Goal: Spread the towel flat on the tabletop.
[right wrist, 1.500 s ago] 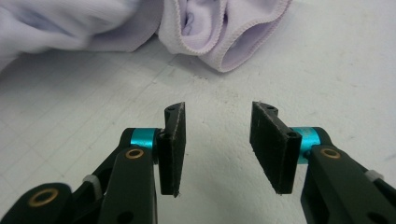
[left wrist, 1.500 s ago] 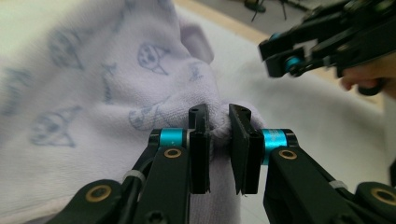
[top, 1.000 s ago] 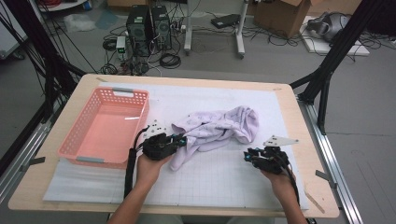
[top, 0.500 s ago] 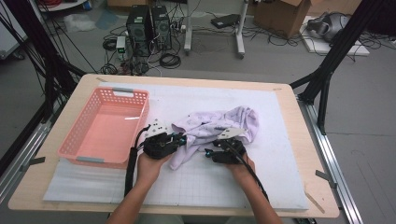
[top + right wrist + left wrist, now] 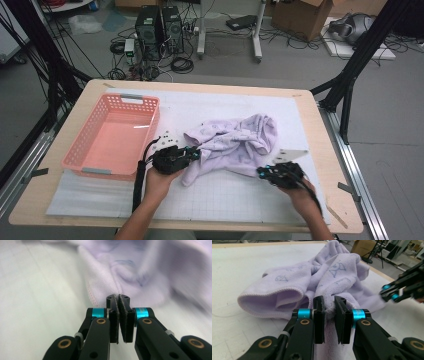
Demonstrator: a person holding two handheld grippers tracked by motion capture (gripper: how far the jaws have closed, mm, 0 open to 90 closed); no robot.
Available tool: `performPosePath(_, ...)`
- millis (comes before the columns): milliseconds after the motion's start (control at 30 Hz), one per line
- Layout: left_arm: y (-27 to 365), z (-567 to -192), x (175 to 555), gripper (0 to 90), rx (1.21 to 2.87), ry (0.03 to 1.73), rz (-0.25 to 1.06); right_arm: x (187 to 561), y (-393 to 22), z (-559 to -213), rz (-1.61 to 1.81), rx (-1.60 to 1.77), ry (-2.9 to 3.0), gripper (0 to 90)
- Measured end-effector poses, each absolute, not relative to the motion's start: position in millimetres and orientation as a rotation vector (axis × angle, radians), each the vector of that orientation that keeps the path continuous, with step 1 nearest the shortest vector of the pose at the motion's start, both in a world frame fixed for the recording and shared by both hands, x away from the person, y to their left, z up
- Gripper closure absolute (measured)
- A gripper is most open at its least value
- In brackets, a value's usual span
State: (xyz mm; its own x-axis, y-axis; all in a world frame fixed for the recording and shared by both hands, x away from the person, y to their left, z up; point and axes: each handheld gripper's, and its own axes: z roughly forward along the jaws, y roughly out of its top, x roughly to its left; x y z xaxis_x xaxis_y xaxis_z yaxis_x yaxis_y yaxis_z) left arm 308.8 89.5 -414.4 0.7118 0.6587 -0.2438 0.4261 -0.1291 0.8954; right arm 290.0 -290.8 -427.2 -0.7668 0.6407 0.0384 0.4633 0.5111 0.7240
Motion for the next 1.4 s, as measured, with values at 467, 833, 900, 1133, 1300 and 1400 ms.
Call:
performPosePath(467, 91.5, -430.1, 308.0, 45.7, 1.848, 0.990, 0.261, 251.8, -360.1, -412.0, 1.210, 1.131, 2.349, 61.9)
performPosePath(833, 60.1, -431.5, 312.2, 36.1, 1.859, 0.928, 0.127, 302.1, -327.5, -429.4, 1.063, 1.220, 2.290, 52.8)
performPosePath(900, 44.1, -437.5, 314.8, 36.1, 1.944, 0.925, 0.141, 311.0, -319.7, -435.1, 1.057, 1.232, 2.315, 52.6)
performPosePath(1133, 42.3, -440.2, 311.3, 77.5, 2.059, 0.890, 0.266, 305.6, -309.1, -437.7, 1.049, 1.155, 2.413, 84.4)
performPosePath(1300, 69.6, -439.4, 305.7, 78.5, 2.010, 0.926, 0.254, 290.7, -331.9, -432.6, 1.009, 1.240, 2.345, 86.1)
performPosePath(1400, 82.9, -444.7, 305.5, 78.5, 1.969, 0.954, 0.212, 278.6, -346.8, -429.4, 0.898, 1.288, 2.323, 86.1)
